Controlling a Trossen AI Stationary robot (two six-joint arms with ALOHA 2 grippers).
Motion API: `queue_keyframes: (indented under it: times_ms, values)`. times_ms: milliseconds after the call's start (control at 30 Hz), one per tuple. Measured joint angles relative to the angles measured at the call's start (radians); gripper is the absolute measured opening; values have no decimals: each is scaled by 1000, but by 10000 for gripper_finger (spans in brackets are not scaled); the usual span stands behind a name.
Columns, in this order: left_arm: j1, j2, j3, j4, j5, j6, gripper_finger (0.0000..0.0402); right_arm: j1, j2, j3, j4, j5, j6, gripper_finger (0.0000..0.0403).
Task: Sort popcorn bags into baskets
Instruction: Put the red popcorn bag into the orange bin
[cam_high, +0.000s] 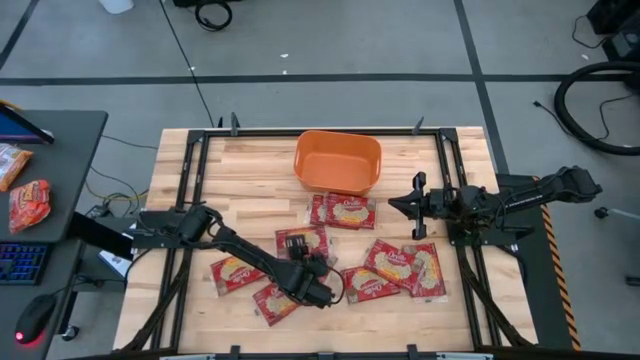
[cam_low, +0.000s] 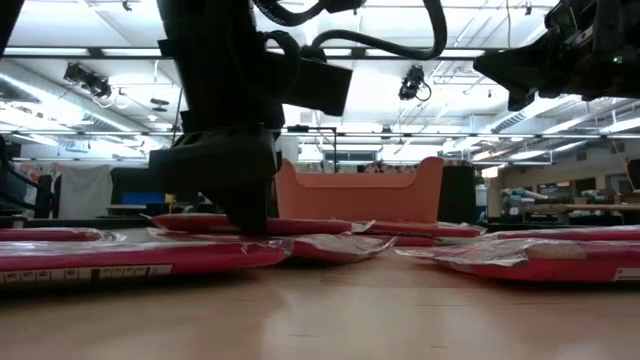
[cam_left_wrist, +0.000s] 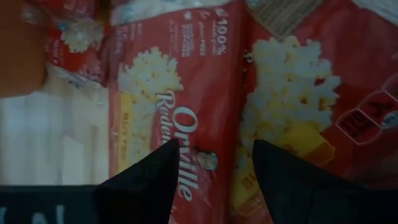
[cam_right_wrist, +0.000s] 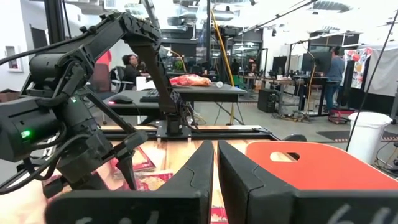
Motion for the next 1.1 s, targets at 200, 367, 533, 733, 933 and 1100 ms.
queue_keyframes:
  times_ms: [200,367,533,733,933,1100]
  values:
    - [-30,0,0,-17,-128,65,208,0,0,0,0,0,0,27]
    - [-37,0,0,-12,-121,83,208,0,0,0,0,0,0,27]
    - [-27,0,-10,15,-117,81,208,0,0,0,0,0,0,27]
    - [-8,2,-27,22,-110,81,208,0,0,0,0,-1,0,27]
    - [4,13,-27,21,-108,120,195,0,0,0,0,-1,0,27]
    - [9,46,-23,18,-106,175,154,0,0,0,0,-2,0,27]
